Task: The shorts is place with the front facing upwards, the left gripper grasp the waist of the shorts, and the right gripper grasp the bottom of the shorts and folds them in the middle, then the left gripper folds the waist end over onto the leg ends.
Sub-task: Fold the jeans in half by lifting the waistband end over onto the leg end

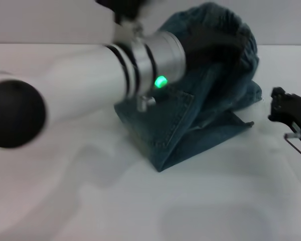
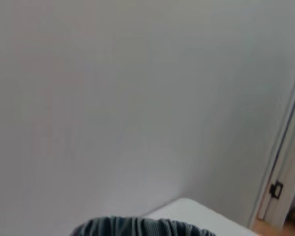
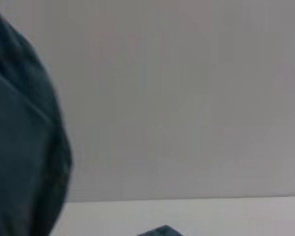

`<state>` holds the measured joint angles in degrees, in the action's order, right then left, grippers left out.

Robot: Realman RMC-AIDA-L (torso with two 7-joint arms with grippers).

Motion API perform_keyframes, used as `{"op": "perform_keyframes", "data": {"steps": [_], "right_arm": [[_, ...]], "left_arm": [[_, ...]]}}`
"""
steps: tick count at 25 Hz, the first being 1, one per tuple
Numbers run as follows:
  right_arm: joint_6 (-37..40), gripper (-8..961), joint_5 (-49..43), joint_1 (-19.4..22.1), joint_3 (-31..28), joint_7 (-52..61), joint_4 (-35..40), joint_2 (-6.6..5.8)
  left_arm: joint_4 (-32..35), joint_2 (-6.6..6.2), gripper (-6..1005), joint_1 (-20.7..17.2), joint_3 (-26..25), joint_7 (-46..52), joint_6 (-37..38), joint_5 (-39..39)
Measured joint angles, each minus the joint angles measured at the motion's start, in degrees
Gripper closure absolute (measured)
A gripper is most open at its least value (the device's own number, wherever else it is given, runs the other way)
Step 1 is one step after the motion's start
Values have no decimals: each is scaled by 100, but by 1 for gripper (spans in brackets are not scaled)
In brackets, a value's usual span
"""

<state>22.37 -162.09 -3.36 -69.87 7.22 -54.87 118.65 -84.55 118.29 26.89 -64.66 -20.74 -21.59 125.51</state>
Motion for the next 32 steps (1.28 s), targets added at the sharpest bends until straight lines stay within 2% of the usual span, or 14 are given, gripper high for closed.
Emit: {"op": "perform_keyframes", "data": {"steps": [3,4,6,15,20,26,29,31,32], "right_arm": [[61,954,-165,365,0,-2,-240,15],[81,954,-200,454,1,-2,-281,20],[87,954,-226,538,-5,-2,-309,18],[200,954,-245,807,-215,-8,-442,22],[333,954,-246,864,-355,-108,-451,25],[1015,954,-249,920,-376,-192,-323,26],[1410,953,-250,880,-423,-383,-130,28],[1692,953,-239,845,-445,-438,32,33],[1918,953,-216,813,-447,-440,152,34]], "left_arm": [[229,13,881,107,181,-48,219,-16],[419,23,880,206,402,-65,536,-48],[493,20,840,243,501,-77,708,-51],[480,-2,659,139,465,-75,892,-51],[480,-5,420,77,465,-79,1003,-50],[483,-7,194,-198,408,-54,1254,-49],[493,-9,174,-251,373,-54,1271,-48],[576,-17,160,-554,290,-76,1520,-7],[576,-17,154,-554,290,-76,1520,-7]]}}
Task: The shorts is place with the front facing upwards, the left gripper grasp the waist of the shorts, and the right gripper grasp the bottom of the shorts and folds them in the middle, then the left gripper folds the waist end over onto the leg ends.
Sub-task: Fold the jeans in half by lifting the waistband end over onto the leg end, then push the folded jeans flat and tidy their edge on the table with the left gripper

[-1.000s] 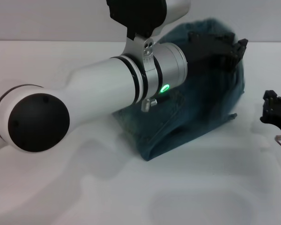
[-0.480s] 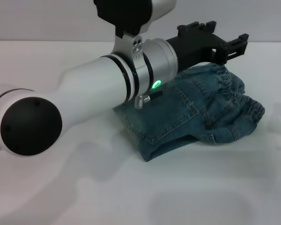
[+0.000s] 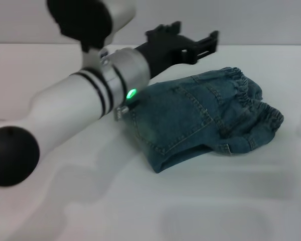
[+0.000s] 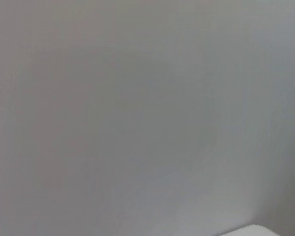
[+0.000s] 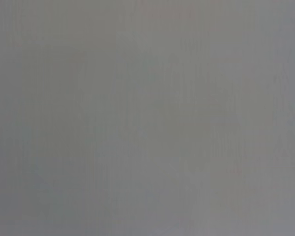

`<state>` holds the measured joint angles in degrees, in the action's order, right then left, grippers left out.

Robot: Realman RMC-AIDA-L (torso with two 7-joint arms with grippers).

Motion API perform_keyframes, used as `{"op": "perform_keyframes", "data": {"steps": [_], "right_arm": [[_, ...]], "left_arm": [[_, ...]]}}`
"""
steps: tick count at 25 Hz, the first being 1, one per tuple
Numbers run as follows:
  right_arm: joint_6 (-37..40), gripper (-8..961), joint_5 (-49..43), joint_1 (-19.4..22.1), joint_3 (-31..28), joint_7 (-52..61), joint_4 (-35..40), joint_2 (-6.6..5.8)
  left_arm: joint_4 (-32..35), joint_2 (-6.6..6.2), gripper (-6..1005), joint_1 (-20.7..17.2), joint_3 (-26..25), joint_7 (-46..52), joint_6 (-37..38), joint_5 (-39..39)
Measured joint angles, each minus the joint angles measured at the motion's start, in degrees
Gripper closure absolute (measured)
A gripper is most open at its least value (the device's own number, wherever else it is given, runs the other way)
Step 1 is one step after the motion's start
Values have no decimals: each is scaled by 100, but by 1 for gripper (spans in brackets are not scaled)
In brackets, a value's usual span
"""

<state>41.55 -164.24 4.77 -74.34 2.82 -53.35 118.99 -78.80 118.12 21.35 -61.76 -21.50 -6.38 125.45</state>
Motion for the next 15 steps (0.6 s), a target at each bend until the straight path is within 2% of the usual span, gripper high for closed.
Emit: {"op": "perform_keyframes", "data": {"steps": [4,11,15], "right_arm": [[683,936,292,-105,0,54,349,1],[691,895,489,-68,75,77,418,0],[808,761,494,-8,88,144,534,7]], "left_arm": [[170,-11,140,-364,-3,-17,355,44],[260,-29,139,-839,225,-266,724,44],[270,-37,142,-1237,699,-398,1144,47]]}}
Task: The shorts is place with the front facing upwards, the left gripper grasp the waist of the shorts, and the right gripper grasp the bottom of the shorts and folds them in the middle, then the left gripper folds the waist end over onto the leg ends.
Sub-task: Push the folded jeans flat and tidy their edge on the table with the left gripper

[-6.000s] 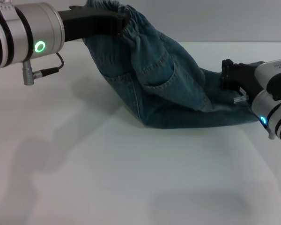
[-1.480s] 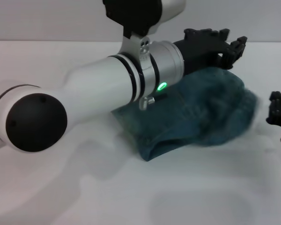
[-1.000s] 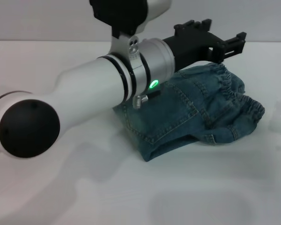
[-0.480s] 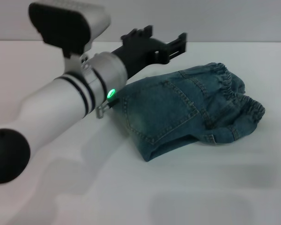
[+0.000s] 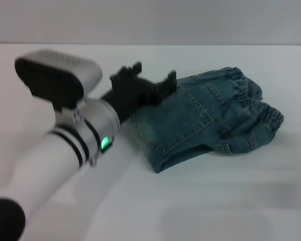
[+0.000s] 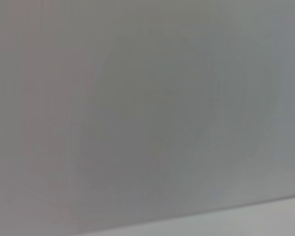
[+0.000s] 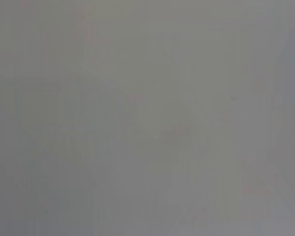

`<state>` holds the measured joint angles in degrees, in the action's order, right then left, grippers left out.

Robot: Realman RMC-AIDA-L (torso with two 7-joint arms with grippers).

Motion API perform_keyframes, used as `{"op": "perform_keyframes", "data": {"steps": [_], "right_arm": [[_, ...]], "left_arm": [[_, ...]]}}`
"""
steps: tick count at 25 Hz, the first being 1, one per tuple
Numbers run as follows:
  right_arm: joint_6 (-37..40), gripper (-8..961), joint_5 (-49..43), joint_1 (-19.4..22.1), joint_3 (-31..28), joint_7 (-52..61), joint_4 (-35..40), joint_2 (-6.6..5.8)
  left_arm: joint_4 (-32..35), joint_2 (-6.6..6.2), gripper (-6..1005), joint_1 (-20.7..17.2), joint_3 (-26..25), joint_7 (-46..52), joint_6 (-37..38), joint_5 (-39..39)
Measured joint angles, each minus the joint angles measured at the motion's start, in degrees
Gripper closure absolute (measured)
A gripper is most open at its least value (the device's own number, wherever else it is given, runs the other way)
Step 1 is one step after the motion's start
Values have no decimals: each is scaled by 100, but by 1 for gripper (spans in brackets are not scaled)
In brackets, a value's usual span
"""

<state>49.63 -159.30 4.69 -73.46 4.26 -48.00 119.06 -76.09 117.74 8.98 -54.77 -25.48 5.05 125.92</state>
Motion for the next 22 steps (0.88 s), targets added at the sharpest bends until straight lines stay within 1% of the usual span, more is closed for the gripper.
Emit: {"op": "perform_keyframes", "data": {"steps": [2,4,7,10,15,22], "right_arm": [[12,694,1,10,1,7,46,1],[14,495,3,7,16,8,63,2],[19,374,5,11,39,10,39,3],[22,253,5,10,37,11,23,-4],[16,202,5,-46,4,14,62,-9],[-21,203,5,-63,-17,14,73,-22]], "left_arm": [[-32,0,147,-143,184,-5,85,8],[-70,1,153,-224,294,-7,119,35],[-128,-1,220,-255,426,-5,123,45],[-156,-8,284,-257,435,22,104,46],[-210,-6,385,-270,557,40,63,46],[43,8,409,-296,801,65,50,5]]}}
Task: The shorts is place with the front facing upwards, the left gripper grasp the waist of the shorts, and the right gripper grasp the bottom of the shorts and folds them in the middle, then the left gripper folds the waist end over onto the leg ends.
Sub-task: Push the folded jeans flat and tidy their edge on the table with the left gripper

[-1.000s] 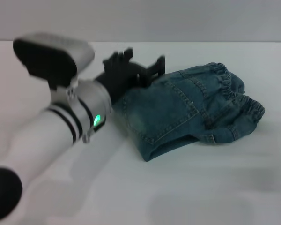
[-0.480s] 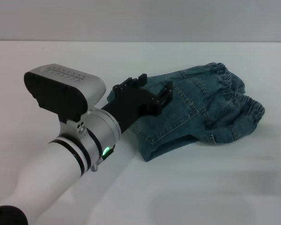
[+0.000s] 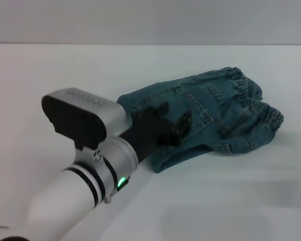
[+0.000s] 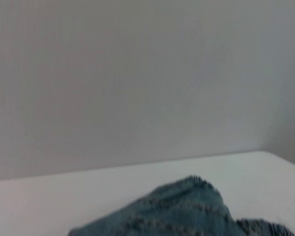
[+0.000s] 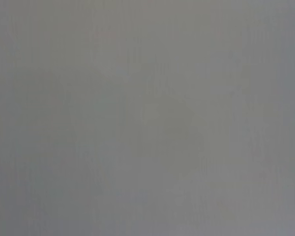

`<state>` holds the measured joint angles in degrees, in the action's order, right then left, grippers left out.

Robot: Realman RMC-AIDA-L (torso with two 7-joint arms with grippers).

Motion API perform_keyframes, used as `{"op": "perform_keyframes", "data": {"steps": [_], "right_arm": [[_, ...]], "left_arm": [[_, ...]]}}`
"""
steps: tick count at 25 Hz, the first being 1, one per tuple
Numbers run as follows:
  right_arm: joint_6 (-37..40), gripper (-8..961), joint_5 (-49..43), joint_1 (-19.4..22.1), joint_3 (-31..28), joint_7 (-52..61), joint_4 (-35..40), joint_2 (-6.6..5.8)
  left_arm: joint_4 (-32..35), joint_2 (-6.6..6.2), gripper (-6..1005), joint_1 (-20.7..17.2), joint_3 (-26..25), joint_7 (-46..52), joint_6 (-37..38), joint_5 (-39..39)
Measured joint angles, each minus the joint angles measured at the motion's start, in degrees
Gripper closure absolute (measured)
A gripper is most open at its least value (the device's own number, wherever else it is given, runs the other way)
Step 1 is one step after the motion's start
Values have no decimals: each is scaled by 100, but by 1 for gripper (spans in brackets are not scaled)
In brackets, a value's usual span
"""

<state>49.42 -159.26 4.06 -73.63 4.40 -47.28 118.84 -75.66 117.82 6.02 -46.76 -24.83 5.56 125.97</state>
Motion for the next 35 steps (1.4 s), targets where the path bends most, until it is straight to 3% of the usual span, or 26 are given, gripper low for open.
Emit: {"op": "perform_keyframes", "data": {"steps": [6,17,22,29,35], "right_arm": [[-13,203,0,-51,-9,0,8,-2],[-97,200,0,-122,-11,-5,-45,-11],[-100,198,0,-150,-11,-32,-59,-2],[-101,196,0,-88,-11,-38,-201,-1],[-127,194,0,52,-11,-54,-389,5]], "left_arm": [[290,18,510,96,108,227,18,-14],[296,-13,929,88,110,515,-490,-24],[494,7,1001,227,66,518,-516,-40],[859,13,999,558,-100,539,-518,-290],[1439,26,997,1108,-311,608,-519,-418]]}}
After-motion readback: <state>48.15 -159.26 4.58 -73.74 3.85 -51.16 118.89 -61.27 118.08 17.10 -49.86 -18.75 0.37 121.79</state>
